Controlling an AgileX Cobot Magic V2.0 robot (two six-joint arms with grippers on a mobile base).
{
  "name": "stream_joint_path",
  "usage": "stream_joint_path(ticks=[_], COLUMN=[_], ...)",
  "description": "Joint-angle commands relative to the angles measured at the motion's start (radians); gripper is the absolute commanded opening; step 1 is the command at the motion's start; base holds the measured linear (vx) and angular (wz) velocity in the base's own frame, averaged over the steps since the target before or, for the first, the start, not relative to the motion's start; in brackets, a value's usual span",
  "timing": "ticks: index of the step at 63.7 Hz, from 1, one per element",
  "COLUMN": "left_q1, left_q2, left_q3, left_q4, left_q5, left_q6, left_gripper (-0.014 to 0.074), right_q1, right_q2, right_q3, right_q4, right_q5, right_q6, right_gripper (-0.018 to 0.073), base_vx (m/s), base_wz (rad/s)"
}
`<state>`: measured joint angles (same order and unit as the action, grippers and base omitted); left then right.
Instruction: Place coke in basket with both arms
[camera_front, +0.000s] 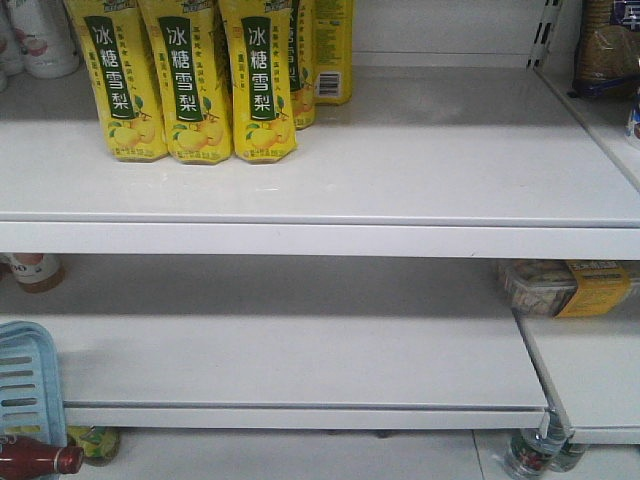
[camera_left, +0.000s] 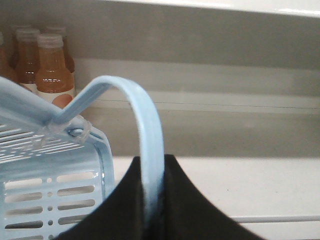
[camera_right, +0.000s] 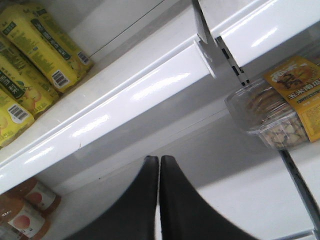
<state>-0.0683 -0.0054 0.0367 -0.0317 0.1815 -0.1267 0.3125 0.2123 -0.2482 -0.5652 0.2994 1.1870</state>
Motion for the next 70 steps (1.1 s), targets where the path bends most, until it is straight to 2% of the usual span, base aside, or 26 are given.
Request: stream_joint_path(ticks=[1, 11, 15, 18, 26, 35, 50, 57, 70], left_q1=[0.000, 0.000, 0.000, 0.000, 0.000, 0.000, 0.000, 0.000, 0.000], left_q2=[-0.021, -0.021, -0.021, -0.021, -0.021, -0.021, -0.020, -0.020, -0.020], left_q3=[-0.004, -0.004, -0.004, -0.004, -0.004, -0.004, -0.004, -0.004, -0.004], left_q4=[0.032, 0.032, 0.032, 0.032, 0.032, 0.032, 0.032, 0.032, 0.032], left_q5=[-0.171, -0.171, -0.171, -0.171, -0.171, -0.171, -0.171, -0.171, -0.171], left_q6=[0.036, 0.036, 0.036, 0.036, 0.036, 0.036, 0.036, 0.036, 0.036], left_gripper=[-0.0006, -0.0006, -0.0006, -0.0006, -0.0006, -0.0006, -0.0006, -0.0006, -0.0006], right_q1=[-0.002, -0.003, -0.003, -0.011, -0.084, -0.167, -0.263, -0.297, -0.313], right_q2=[0.007, 0.007, -0.003, -0.018, -0.096, -0.227, -0.241, -0.241, -0.241], right_q3=[-0.026, 0.035, 0.088, 0.130, 0.233, 0.289, 0.288, 0.288, 0.288], right_q4=[0.067, 0.270, 0.331, 0.368, 0.436, 0.437, 0.416, 0.409, 0.452], right_q5=[-0.065, -0.119, -0.163, -0.190, -0.210, -0.182, -0.170, -0.205, -0.332], right_q6=[-0.138, -0.484, -0.555, -0.579, -0.536, -0.469, -0.504, -0.609, -0.891], right_gripper=[-0.0006, -0.0006, -0.0006, -0.0006, -0.0006, -0.0006, -0.0006, -0.0006, -0.0006], base_vx=[0.00, 0.00, 0.00, 0.00, 0.00, 0.00, 0.00, 0.00, 0.00], base_wz=[0.00, 0.00, 0.00, 0.00, 0.00, 0.00, 0.00, 0.00, 0.00])
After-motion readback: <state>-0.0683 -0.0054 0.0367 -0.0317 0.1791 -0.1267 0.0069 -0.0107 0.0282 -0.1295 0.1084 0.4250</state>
